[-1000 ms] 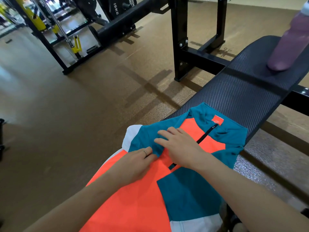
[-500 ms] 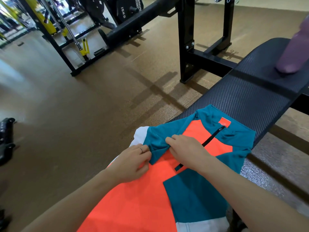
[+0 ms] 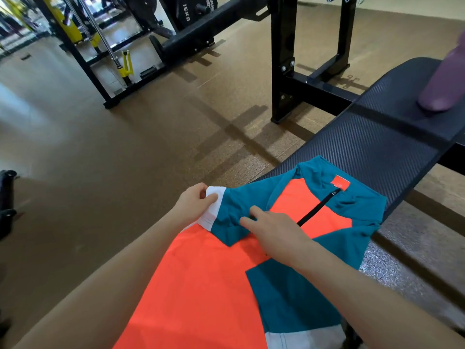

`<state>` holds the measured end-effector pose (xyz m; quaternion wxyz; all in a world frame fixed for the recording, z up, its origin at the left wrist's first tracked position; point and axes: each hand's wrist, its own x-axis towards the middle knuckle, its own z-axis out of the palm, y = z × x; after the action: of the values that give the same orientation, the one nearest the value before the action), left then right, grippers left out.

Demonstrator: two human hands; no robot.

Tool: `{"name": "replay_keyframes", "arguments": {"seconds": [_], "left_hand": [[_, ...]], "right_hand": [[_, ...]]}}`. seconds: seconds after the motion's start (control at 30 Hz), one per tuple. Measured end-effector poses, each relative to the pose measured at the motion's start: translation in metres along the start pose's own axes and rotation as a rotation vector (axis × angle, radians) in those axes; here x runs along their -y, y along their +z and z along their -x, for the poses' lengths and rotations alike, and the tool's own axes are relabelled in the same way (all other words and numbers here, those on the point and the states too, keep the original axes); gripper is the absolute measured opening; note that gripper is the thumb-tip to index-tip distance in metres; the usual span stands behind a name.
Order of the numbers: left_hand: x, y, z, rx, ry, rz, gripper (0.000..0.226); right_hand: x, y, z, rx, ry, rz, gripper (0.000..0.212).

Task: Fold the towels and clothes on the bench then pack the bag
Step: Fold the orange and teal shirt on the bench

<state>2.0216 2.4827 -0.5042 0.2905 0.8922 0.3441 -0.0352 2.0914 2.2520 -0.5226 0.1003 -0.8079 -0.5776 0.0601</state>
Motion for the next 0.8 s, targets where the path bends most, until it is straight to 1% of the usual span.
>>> {"name": "replay_keyframes", "arguments": {"seconds": [0.07,0.13,0.2,0.27,0.33,0.4,0.47,0.5,0.57,0.6,0.63,0.73,0.8], "left_hand": [[-0.002,-0.001,-0.004,-0.008,-0.004,0.018,0.02],[-0.001,-0.003,-0.006,-0.023,-0.039,0.093,0.018],[-0.001,-0.007,-0.006,-0.041,-0.105,0.222,0.019],[0.0,-0.012,-0.007,-0.048,-0.153,0.35,0.015],[0.002,-0.014,-0.008,-0.037,-0.189,0.422,0.019],[0.004,-0.012,-0.006,-0.019,-0.219,0.416,0.021],[0.004,-0.009,-0.003,-0.024,-0.228,0.35,0.018],[0.004,-0.008,-0.001,-0.002,-0.24,0.347,0.019],[0.002,-0.008,0.004,0.138,-0.265,0.418,0.035],[0.003,-0.008,0.006,0.208,-0.269,0.42,0.043],[0.006,-0.007,0.008,0.244,-0.261,0.388,0.046],[0.009,-0.003,0.024,0.226,-0.214,0.324,0.042],[0.012,-0.003,0.03,0.182,-0.168,0.259,0.033]], "right_hand": [[0.008,0.001,0.002,0.015,-0.037,-0.011,0.023],[0.015,-0.002,0.002,0.034,-0.041,-0.005,0.021],[0.018,-0.007,0.0,0.027,-0.011,-0.052,0.024],[0.017,-0.014,-0.002,0.001,0.046,-0.116,0.025],[0.014,-0.018,-0.002,-0.031,0.071,-0.162,0.022],[0.009,-0.018,0.0,-0.028,0.077,-0.183,0.023],[0.005,-0.015,0.002,-0.035,0.082,-0.19,0.027],[0.003,-0.014,0.003,-0.038,0.082,-0.186,0.029],[0.002,-0.011,0.003,-0.052,0.078,-0.19,0.033],[0.002,-0.011,0.003,-0.06,0.075,-0.197,0.034],[0.003,-0.011,0.003,-0.062,0.073,-0.204,0.035],[0.003,-0.012,0.007,-0.04,0.081,-0.22,0.032],[0.0,-0.013,0.008,-0.001,0.097,-0.22,0.023]]}}
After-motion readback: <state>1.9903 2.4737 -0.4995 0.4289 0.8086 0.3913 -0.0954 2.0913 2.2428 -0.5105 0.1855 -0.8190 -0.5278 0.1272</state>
